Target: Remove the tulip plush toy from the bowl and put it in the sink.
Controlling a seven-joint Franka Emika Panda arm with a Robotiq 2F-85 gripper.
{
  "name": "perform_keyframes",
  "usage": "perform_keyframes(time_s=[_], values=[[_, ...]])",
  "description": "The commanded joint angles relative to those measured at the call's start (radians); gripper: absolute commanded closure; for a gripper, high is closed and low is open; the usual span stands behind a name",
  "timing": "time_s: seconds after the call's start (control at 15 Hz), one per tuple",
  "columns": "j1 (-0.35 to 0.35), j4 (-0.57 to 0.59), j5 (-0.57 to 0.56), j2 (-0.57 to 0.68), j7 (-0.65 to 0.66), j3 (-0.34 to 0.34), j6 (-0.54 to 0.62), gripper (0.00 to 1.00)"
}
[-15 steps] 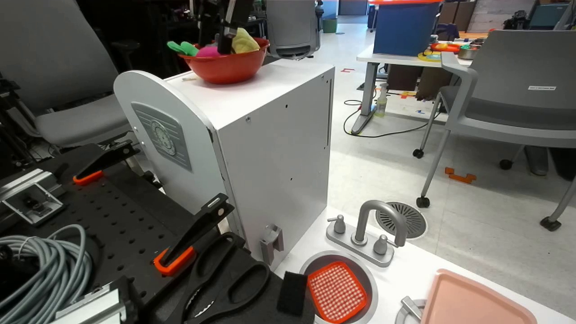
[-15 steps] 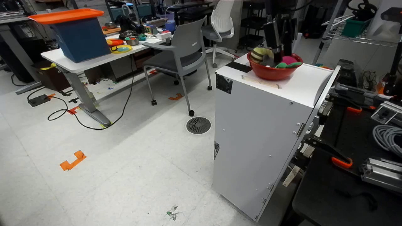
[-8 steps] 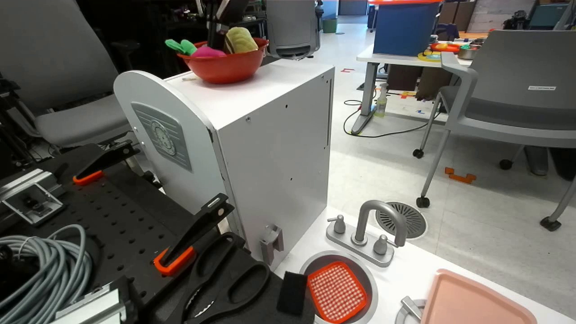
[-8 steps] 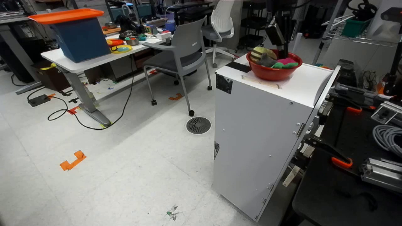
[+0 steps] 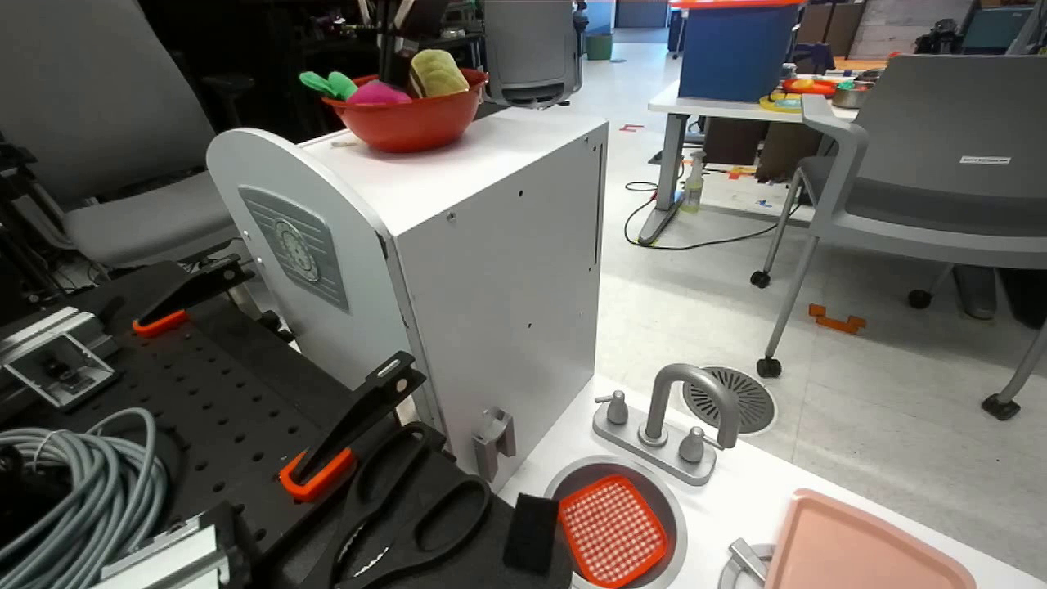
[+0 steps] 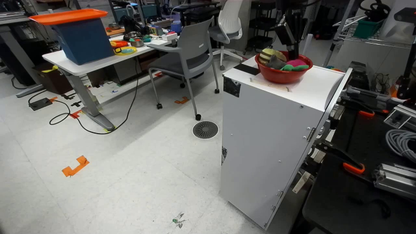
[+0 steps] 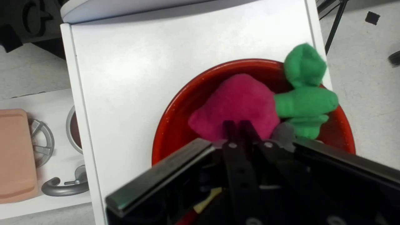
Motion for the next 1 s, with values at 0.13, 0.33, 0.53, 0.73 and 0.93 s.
perform_keyframes(time_s=[0.13, 0.33, 0.53, 0.73, 0.93], values=[[0.012, -0.022, -0.053, -0.038, 0.016, 0.000, -0.009, 0.45], [0.015, -0.022, -0.067, -0.036, 0.011, 0.003, -0.007, 0.24], [0.018, -0.012, -0.080, -0.026, 0.004, 0.007, -0.005, 0.01], [0.019, 0.007, -0.078, -0.009, -0.007, 0.012, -0.009, 0.00], [0.023, 0.020, -0.079, 0.000, -0.014, 0.016, -0.013, 0.00]])
